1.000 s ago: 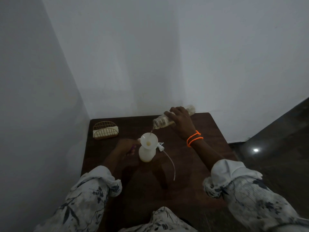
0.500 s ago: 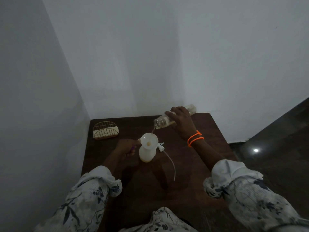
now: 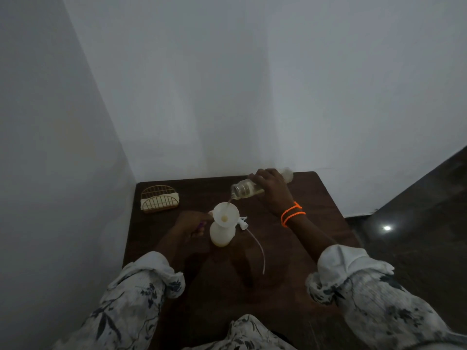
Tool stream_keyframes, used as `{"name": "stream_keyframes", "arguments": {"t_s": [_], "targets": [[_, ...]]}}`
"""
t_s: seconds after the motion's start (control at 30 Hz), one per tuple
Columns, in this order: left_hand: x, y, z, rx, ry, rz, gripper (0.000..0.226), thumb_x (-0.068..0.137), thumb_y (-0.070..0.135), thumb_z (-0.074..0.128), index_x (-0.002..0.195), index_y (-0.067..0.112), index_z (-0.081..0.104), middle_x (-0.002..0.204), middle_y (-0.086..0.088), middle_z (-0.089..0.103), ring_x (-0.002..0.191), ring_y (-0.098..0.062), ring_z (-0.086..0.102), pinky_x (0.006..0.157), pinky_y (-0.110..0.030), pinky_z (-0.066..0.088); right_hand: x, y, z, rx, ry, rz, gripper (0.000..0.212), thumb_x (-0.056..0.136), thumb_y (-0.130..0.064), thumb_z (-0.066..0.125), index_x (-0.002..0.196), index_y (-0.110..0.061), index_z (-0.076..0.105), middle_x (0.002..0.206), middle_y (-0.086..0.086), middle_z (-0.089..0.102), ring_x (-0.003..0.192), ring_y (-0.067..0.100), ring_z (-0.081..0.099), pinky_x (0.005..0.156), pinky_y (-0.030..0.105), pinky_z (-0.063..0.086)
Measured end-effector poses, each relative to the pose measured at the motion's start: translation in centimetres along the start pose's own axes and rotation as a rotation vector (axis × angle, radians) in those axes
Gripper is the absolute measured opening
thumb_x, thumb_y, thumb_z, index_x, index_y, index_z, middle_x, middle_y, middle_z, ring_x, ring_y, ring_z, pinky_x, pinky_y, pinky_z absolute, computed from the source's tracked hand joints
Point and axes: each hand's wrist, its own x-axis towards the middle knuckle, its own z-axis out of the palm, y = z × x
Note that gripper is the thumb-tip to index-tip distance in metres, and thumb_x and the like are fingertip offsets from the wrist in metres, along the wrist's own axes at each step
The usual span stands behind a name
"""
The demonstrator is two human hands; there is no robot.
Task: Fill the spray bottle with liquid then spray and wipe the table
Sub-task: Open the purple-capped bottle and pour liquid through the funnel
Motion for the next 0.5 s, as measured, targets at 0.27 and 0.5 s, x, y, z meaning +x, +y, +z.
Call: {"name": "stream_keyframes", "arguments": {"t_s": [0.27, 0.5], "targets": [[-0.1, 0.2, 0.2, -0.002, 0.006, 0.019, 0.027, 0.090, 0.037, 0.071, 0.094, 0.011, 0.066, 0.080, -0.006, 0.065, 0.066, -0.015, 0.059, 0.047, -0.023, 0.045, -1.7, -1.2, 1.9, 0.160, -0.095, 0.088, 0.064, 0.074, -0.014, 0.080, 0.135, -0.015, 0.060, 0.127, 0.008, 0.063, 0.112, 0.032, 0.053, 0.089, 0.043, 0.049], [0.6, 0.4, -0.8, -0.139, 0.144, -0.039, 0.035, 0.090, 0.040, 0.071, 0.104, 0.009, 0.065, 0.093, -0.009, 0.065, 0.079, -0.020, 0.061, 0.070, -0.033, 0.056, -2.1, -1.8, 1.1, 0.315, -0.011, 0.148, 0.058, 0.070, -0.011, 0.086, 0.125, -0.004, 0.066, 0.115, 0.012, 0.072, 0.100, 0.028, 0.068, 0.093, 0.040, 0.052]]}}
